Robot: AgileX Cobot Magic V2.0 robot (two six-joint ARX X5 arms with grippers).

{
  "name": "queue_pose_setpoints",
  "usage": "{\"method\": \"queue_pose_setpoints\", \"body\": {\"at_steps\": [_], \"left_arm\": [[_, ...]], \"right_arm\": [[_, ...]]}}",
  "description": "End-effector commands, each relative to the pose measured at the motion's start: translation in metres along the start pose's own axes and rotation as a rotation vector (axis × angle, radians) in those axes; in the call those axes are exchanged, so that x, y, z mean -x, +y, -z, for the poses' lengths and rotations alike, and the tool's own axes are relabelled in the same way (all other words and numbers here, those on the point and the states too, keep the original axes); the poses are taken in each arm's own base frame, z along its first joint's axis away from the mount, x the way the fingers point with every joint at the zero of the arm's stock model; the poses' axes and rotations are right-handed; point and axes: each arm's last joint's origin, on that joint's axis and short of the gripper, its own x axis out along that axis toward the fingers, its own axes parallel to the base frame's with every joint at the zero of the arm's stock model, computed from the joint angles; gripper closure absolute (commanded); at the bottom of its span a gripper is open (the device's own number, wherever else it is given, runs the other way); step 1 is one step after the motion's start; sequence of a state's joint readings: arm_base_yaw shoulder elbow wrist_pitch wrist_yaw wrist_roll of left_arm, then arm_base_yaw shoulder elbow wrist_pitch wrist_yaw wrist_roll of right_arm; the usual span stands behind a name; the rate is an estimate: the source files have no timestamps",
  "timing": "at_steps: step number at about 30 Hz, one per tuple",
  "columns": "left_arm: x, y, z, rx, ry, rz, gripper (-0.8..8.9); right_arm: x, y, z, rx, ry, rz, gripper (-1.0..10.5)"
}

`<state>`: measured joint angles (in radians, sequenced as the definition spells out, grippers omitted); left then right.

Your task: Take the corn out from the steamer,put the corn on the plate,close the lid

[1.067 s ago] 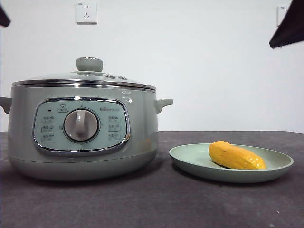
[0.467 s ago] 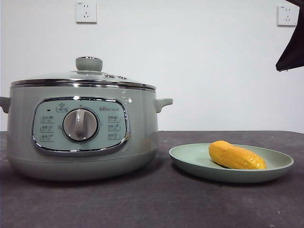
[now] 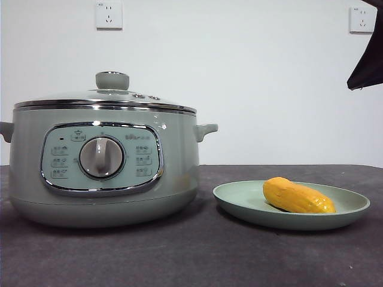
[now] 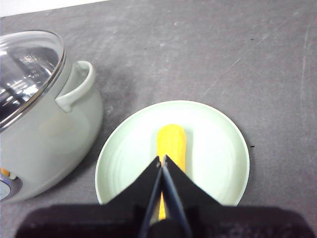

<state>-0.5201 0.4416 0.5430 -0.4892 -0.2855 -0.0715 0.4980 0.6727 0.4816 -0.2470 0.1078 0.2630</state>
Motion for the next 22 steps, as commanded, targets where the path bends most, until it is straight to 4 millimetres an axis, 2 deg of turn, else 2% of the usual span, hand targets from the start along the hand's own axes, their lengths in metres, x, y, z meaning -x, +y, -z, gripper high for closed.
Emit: {"method": "queue_pose_setpoints", "body": {"at_steps": [1,6,9,13,15,18,22], "left_arm": [[0.017,0.008,0.003,-0.021,-0.069,-0.023,8.16],[0.046,0.024,0.008,0.06,-0.236,-0.141,8.16],[0.048,0.029,0.018,0.076,-0.299,-0.232,8.16],[0.03,0.033,0.042,0.084,-0.308,-0.274,8.16],[0.014,0.035,0.057,0.086,-0.287,-0.268,8.16],[-0.007,0.037,0.077,0.085,-0.276,-0.218,8.16],[-0.023,0.039,0.098,0.088,-0.249,-0.17,8.16]], "right_arm": [[-0.001,0.0,0.002,-0.008,0.004,0.004,9.5],[-0.001,-0.001,0.002,-0.008,0.005,0.005,9.5],[-0.001,-0.001,0.002,-0.008,0.005,0.005,9.5],[-0.001,-0.001,0.002,-0.008,0.005,0.005,9.5],[-0.001,-0.001,0.002,-0.008,0.005,0.005,9.5],[-0.001,-0.001,0.002,-0.008,0.006,0.005,9.5],[-0.001,-0.001,0.002,-0.008,0.006,0.005,9.5]]}}
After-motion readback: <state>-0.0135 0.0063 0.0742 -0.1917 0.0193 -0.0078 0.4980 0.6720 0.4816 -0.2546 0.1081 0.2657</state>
